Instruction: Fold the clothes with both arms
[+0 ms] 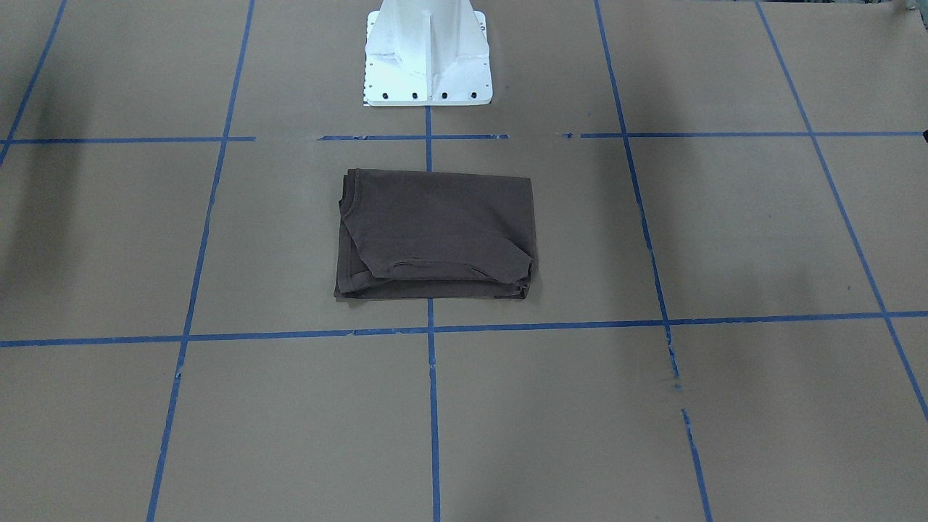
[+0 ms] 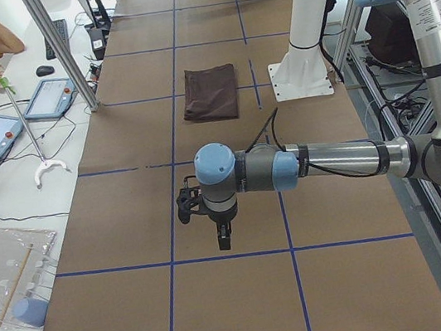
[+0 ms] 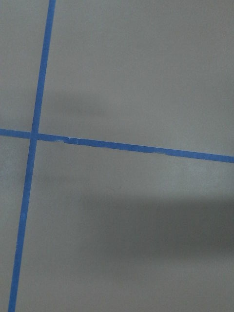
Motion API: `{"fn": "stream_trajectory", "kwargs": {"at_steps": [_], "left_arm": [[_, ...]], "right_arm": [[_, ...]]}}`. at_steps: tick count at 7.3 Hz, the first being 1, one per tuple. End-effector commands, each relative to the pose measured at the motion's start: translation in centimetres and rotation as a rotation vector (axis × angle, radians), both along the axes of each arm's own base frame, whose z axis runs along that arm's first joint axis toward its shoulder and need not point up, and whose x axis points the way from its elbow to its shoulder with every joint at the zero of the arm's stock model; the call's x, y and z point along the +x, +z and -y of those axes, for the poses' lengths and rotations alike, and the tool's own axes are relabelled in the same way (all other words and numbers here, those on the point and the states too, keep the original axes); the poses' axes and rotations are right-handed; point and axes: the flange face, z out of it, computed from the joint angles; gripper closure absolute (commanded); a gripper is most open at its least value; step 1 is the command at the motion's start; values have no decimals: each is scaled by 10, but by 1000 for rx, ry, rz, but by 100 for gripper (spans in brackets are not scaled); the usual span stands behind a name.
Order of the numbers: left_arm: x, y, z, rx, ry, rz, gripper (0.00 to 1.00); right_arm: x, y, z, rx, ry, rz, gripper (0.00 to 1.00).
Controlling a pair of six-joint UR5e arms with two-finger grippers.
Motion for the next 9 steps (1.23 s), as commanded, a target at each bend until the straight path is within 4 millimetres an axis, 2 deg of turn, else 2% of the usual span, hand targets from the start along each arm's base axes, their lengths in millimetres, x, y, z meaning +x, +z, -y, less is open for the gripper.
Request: {"fn": "stream_trajectory", "kwargs": {"at_steps": [1,9], "left_arm": [[0,0,0,0,0,0,0],[0,10,-3,-20,1,2,0]], "right_arm": [[0,3,0,-6,0,0,0],[0,15,-2,-29,-1,0,0]]}}
